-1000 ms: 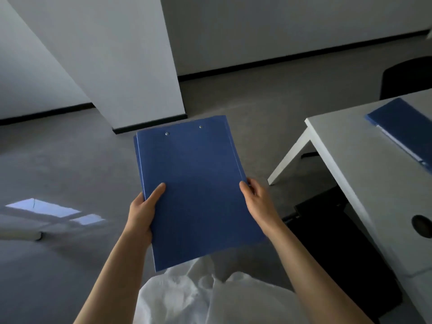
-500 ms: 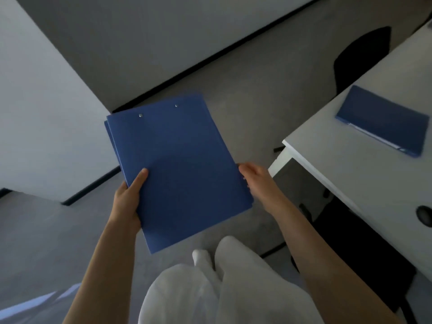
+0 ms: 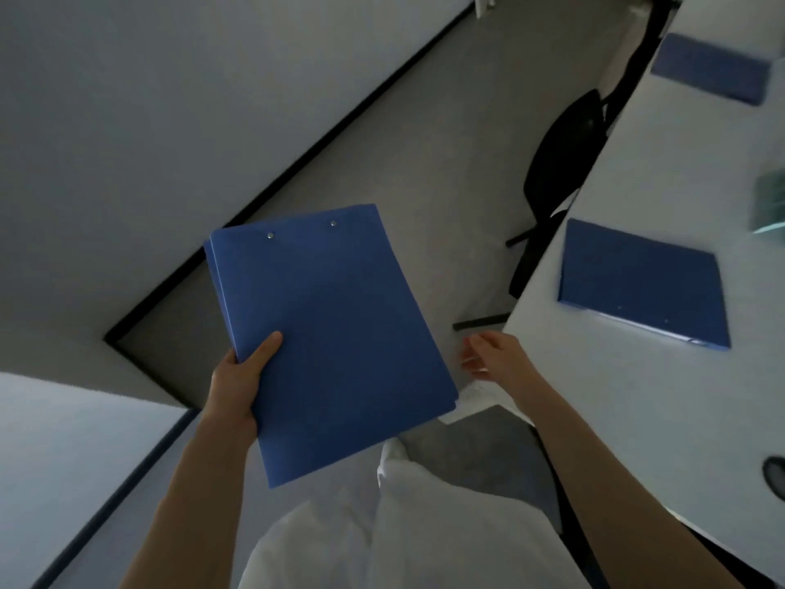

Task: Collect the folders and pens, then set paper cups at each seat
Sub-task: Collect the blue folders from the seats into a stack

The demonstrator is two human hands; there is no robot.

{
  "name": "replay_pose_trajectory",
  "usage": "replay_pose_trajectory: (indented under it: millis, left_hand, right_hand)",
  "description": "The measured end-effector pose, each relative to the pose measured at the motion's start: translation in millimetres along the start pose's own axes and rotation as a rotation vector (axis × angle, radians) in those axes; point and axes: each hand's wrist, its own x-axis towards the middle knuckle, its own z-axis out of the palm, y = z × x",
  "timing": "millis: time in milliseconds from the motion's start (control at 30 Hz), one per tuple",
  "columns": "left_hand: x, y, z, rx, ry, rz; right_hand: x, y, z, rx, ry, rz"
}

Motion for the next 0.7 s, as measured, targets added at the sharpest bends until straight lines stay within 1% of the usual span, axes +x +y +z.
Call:
replay_pose_trajectory:
  millis: [67, 167, 233, 300, 367, 467, 567, 633, 700]
  left_hand:
    - [26, 29, 34, 0.019, -0.041, 0.011]
    - [57, 53, 69, 0.042, -0.093, -0.014]
    - [75, 70, 92, 0.070, -0.131, -0.031]
    - [104, 90, 120, 0.119, -0.172, -0.040]
    - [133, 109, 146, 0.162, -0.213, -0.043]
    - [177, 138, 185, 0.229, -0.284, -0.058]
    - [219, 169, 229, 0.302, -0.362, -0.071]
    - [246, 191, 261, 0.347, -0.434, -0.079]
    - [269, 210, 292, 0.398, -0.485, -0.079]
  right_hand:
    - [39, -21, -21, -0.005, 0.083, -0.003]
    - [84, -27, -48, -0.086, 0.197, 0.035]
    - [108, -29, -63, -0.136, 0.292, 0.077]
    - [139, -32, -79, -0.189, 0.434, 0.133]
    - [166, -30, -93, -0.259, 0.527, 0.225]
    - [197, -23, -108, -0.371, 0.577, 0.343]
    - [213, -21, -113, -0.363, 0.545, 0.456]
    - [224, -22, -109, -0.407, 0.527, 0.515]
    - [233, -27, -98, -0.387, 0.527, 0.559]
